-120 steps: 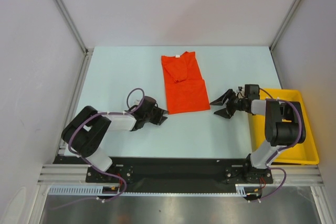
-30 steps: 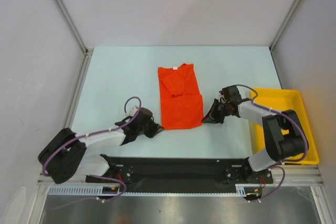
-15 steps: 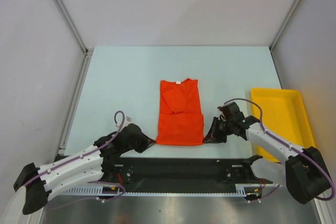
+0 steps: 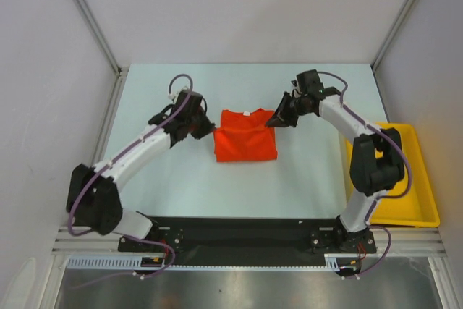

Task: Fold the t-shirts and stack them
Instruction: Fold the tshirt

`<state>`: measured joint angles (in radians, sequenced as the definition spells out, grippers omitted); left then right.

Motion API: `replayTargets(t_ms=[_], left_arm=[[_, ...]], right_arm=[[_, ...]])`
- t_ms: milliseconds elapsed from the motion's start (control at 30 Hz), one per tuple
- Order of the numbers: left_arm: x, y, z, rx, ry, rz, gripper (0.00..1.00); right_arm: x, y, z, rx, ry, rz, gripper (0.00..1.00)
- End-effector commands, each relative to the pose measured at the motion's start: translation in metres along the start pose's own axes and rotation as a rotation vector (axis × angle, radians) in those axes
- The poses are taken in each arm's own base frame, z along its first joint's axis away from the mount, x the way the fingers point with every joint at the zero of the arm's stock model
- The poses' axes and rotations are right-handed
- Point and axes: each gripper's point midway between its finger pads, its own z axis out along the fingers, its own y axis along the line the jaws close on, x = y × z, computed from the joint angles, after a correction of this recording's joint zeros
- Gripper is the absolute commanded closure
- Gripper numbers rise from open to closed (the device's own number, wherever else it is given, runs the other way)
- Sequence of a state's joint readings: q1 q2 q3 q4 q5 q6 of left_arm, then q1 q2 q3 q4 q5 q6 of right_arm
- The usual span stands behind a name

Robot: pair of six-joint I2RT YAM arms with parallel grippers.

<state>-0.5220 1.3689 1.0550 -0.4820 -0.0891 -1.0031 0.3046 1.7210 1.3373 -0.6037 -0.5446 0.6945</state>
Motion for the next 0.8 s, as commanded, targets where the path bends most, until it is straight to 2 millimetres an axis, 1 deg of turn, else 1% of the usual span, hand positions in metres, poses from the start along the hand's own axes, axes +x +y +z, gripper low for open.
replayTargets(t_ms=[0,33,67,100,133,167,200,233,267,300,333,367,400,433,467,500,533,567,600,633,667,700,733,767], left_arm=[[-0.031,-0.034,0.006,0.082,-0.001,0.131,1.0],[-0.043,-0.041,0.016,0.083,-0.015,0.154,1.0],[-0.046,-0.047,0.02,0.099,-0.006,0.161,1.0],[-0.05,-0.05,0.027,0.108,0.001,0.169,0.99],[-0.059,-0.056,0.037,0.115,0.002,0.179,1.0],[-0.059,-0.059,0.043,0.123,0.022,0.18,1.0],[-0.061,-0.061,0.047,0.132,0.034,0.182,1.0],[-0.064,-0.065,0.059,0.15,0.055,0.183,1.0],[-0.069,-0.065,0.065,0.146,0.051,0.184,1.0],[-0.07,-0.067,0.068,0.158,0.065,0.186,1.0],[-0.078,-0.071,0.072,0.168,0.059,0.191,1.0],[-0.077,-0.067,0.083,0.159,0.076,0.19,1.0],[-0.078,-0.067,0.089,0.16,0.088,0.187,1.0],[-0.084,-0.069,0.091,0.168,0.088,0.181,1.0],[-0.085,-0.068,0.095,0.169,0.099,0.176,1.0],[-0.082,-0.063,0.106,0.158,0.12,0.17,1.0],[-0.087,-0.063,0.109,0.159,0.114,0.167,1.0],[-0.088,-0.062,0.112,0.156,0.114,0.166,1.0],[-0.088,-0.058,0.119,0.146,0.119,0.161,1.0],[-0.091,-0.057,0.122,0.148,0.118,0.153,1.0],[-0.091,-0.056,0.125,0.148,0.123,0.147,1.0],[-0.09,-0.053,0.13,0.142,0.131,0.143,1.0],[-0.096,-0.054,0.131,0.139,0.118,0.142,1.0],[-0.098,-0.052,0.133,0.135,0.116,0.142,1.0]], right_arm=[[-0.022,0.01,0.012,-0.042,0.062,0.036,1.0],[-0.028,0.012,0.013,-0.051,0.064,0.038,1.0],[-0.042,0.018,0.01,-0.066,0.047,0.033,1.0],[-0.045,0.014,0.018,-0.058,0.063,0.048,1.0],[-0.049,0.012,0.019,-0.056,0.068,0.055,1.0],[-0.058,0.009,0.017,-0.058,0.056,0.063,1.0],[-0.065,0.012,0.015,-0.065,0.043,0.062,1.0],[-0.074,0.008,0.015,-0.067,0.036,0.076,1.0],[-0.074,0.006,0.018,-0.062,0.043,0.083,1.0],[-0.08,0.002,0.017,-0.067,0.037,0.097,1.0],[-0.085,0.003,0.019,-0.07,0.037,0.099,1.0],[-0.087,0.0,0.02,-0.068,0.043,0.108,1.0],[-0.091,-0.001,0.019,-0.069,0.039,0.113,1.0],[-0.096,0.001,0.018,-0.075,0.032,0.11,1.0],[-0.099,-0.005,0.024,-0.07,0.04,0.124,1.0],[-0.1,-0.005,0.025,-0.08,0.045,0.131,1.0],[-0.106,-0.008,0.026,-0.088,0.036,0.137,1.0],[-0.109,-0.013,0.032,-0.089,0.042,0.148,1.0],[-0.11,-0.014,0.034,-0.105,0.052,0.158,1.0],[-0.117,-0.015,0.034,-0.118,0.043,0.156,1.0],[-0.117,-0.021,0.041,-0.12,0.064,0.174,1.0],[-0.119,-0.022,0.043,-0.126,0.066,0.174,1.0],[-0.121,-0.024,0.045,-0.127,0.072,0.178,1.0],[-0.128,-0.021,0.043,-0.131,0.062,0.164,1.0]])
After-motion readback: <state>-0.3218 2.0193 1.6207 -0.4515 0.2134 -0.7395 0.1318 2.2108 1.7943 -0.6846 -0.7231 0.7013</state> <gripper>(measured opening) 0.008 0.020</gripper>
